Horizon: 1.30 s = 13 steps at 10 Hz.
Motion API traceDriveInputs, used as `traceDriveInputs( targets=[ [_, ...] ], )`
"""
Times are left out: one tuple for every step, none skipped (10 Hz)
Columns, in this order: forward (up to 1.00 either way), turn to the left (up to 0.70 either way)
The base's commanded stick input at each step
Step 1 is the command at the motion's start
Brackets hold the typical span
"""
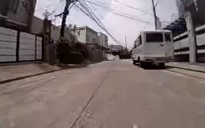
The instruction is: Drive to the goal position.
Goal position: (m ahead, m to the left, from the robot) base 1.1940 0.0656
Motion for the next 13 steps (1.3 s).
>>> traceDriveInputs(
  targets=[
    [0.85,0.00],
    [0.85,0.00],
    [0.85,0.00],
    [0.85,0.00],
    [0.85,0.00],
    [0.85,0.00],
    [0.85,0.00],
    [0.85,0.00],
    [0.85,0.00],
    [0.85,0.00],
    [0.85,0.00],
    [0.85,0.00],
    [0.85,0.00]
  ],
)
